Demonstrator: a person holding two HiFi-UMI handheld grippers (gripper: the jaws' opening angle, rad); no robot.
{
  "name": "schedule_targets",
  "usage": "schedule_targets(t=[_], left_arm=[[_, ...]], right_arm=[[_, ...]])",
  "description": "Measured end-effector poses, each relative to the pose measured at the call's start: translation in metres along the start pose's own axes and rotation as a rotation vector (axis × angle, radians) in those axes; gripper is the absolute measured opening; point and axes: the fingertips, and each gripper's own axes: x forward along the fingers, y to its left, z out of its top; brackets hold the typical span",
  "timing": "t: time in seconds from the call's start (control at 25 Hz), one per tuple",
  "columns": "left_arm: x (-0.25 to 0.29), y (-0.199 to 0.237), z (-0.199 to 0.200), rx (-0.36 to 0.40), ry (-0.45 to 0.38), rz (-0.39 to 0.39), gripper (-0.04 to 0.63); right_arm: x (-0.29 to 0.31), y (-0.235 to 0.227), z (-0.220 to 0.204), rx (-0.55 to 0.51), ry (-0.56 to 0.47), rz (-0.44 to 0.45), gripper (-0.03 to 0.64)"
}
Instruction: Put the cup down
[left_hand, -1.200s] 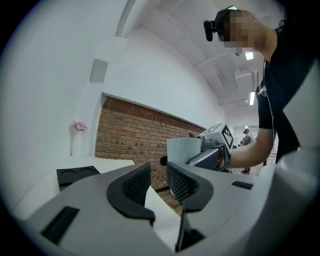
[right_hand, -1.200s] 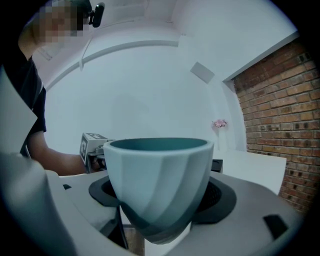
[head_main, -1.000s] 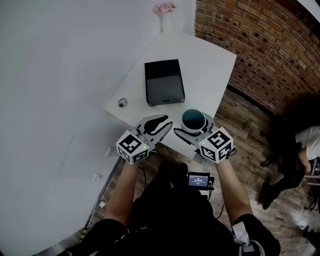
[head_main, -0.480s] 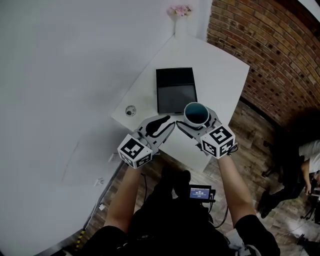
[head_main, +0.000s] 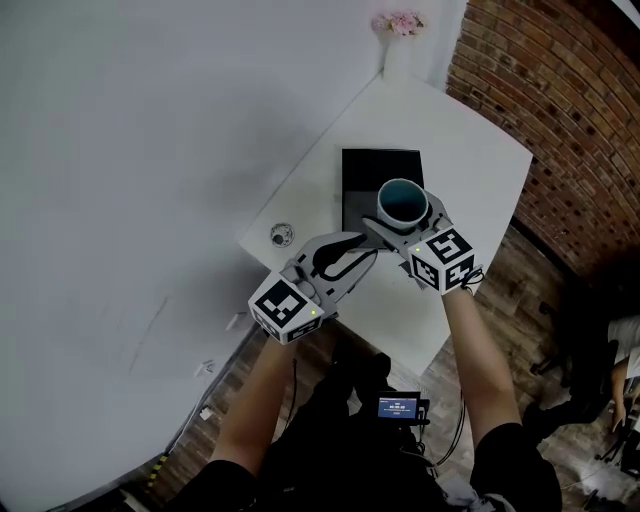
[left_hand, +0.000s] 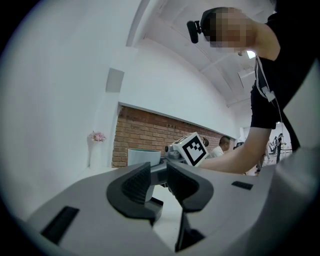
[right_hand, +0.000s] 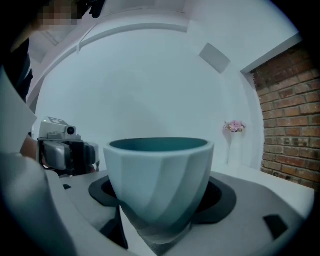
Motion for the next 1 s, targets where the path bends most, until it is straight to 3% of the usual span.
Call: schedule_targets(t=[0.28, 0.44, 0.56, 1.0], left_arm=[[0.005, 0.024, 0.001, -0.006, -0.029, 0.018, 0.091], [0.006, 0.035, -0.002, -0.006, -0.003, 0.03, 0.091], [0.007, 0.046, 0.001, 0.008, -0.051, 0.029, 0.091], [-0.001, 0.072, -0.01, -0.003, -0.059, 0.051, 0.091]], right_arm=[[0.047, -0.038, 0.005, 0.033, -0.022, -0.032, 0.393], [0.074, -0.056, 0.002, 0.023, -0.018, -0.045, 0.393], [0.096, -0.065, -0.001, 0.007, -0.009, -0.044, 0.393], [0.147, -0.094, -0.015, 0.084, 0.01, -0.08, 0.393]])
